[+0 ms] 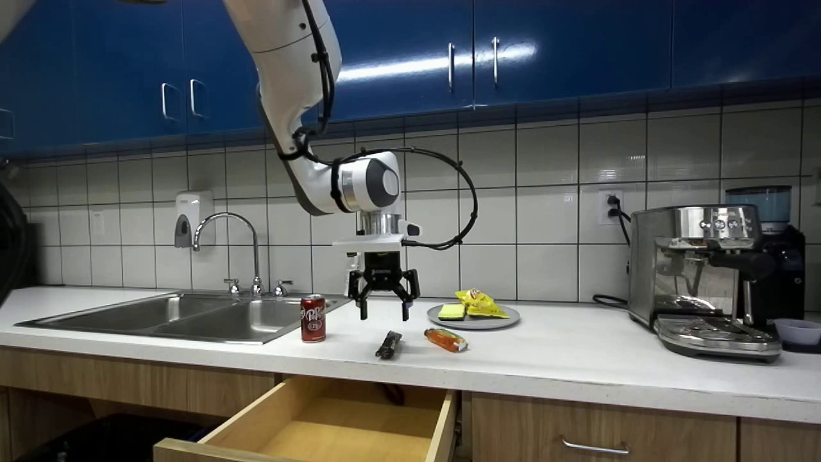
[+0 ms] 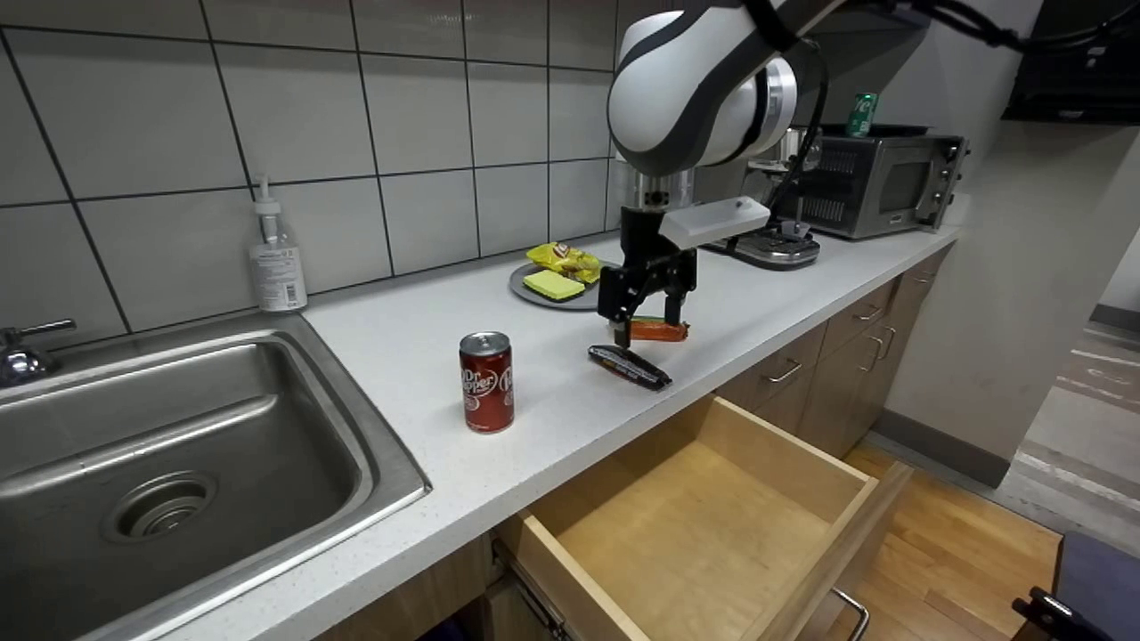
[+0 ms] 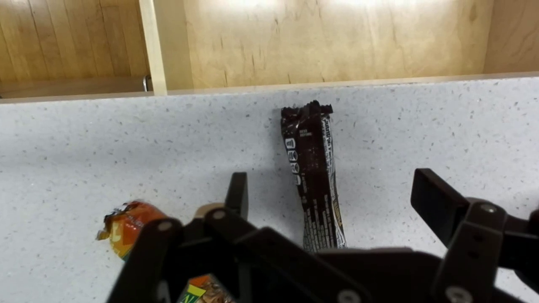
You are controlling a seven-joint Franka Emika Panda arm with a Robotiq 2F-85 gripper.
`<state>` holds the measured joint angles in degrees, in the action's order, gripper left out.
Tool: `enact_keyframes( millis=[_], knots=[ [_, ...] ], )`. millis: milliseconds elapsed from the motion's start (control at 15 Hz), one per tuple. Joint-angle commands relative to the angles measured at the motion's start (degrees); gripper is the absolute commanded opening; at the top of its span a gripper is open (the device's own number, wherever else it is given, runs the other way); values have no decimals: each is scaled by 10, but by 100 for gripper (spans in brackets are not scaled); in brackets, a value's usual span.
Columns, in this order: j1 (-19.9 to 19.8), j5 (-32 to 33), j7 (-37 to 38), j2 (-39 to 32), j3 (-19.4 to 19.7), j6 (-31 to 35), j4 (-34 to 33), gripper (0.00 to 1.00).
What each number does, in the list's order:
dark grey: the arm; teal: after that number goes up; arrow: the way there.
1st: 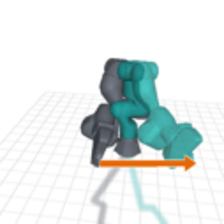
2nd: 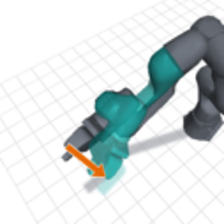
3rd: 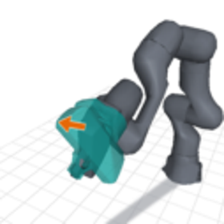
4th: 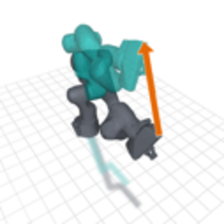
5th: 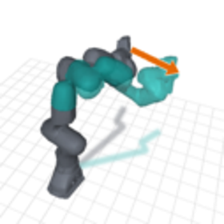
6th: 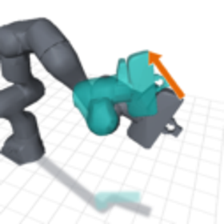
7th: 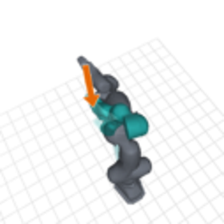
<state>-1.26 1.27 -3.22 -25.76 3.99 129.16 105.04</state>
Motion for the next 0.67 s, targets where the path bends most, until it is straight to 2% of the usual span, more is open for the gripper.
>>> enact_keyframes(
  millis=[0,600],
  knots=[
    [2,13,21,-19,-3,20,-14,100],
    [2,11,16,-61,-6,38,-45,100]
  ],
)
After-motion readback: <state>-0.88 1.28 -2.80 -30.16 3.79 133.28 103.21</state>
